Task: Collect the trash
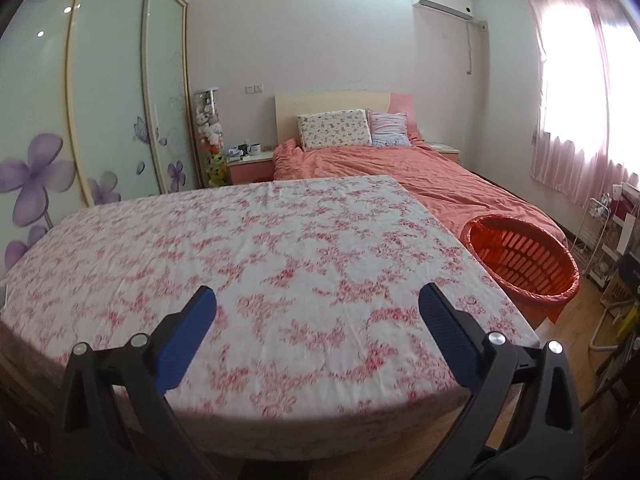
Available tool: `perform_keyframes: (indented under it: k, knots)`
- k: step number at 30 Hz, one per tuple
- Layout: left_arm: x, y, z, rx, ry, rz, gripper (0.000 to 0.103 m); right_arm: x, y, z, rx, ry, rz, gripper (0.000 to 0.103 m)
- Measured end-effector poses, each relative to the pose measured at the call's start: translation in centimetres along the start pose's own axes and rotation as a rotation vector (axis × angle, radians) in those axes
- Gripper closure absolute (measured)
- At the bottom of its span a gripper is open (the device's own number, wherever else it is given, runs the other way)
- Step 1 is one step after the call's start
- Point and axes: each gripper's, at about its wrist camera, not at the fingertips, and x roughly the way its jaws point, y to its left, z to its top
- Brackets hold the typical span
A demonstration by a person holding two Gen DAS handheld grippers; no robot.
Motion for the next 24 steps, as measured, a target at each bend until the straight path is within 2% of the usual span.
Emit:
perform_keyframes:
  k: [3, 10, 24]
  knots:
    - [-0.7, 0.5, -0.6, -0.022, 0.017, 0.003, 0.004, -0.3, 0.6, -0.3, -0.009, 0.024, -0.035, 0.002]
    - [-1.7, 0.8, -1.0, -0.029, 0.021, 0.0, 0.004, -0.8, 0.9, -0.8, 0.001, 0.084, -0.033, 0.002]
    - [-2.7, 1.0, -0.7, -0.058, 0.035, -0.03, 0.004, -1.8, 0.9, -1.2, 0.003, 0.133, -0.062, 0.002]
